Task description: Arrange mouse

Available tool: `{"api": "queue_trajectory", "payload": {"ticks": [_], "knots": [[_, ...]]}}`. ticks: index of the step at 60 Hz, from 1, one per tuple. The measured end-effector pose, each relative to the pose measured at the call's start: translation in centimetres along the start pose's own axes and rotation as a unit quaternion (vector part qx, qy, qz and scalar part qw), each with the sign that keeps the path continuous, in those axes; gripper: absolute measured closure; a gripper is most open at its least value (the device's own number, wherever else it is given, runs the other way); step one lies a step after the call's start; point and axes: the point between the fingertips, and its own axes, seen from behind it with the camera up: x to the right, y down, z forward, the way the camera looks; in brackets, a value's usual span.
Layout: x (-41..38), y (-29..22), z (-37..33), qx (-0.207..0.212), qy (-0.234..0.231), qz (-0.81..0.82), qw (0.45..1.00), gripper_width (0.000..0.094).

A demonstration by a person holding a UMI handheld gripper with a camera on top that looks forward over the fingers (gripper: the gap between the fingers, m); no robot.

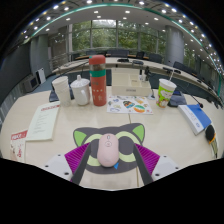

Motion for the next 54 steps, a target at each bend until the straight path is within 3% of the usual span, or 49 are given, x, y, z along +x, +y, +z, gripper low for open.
{"api": "queue_trajectory", "payload": {"ticks": [12,31,54], "knots": [[-0.9,-1.0,-12.0,0.031,0.008,0.011,0.999,0.0081],[-2.5,3.2,-30.9,0.070,0.027,0.018,0.997,0.0083],[-4.6,6.5,-38.8,0.085,0.025,0.005,0.996,0.0082]]}}
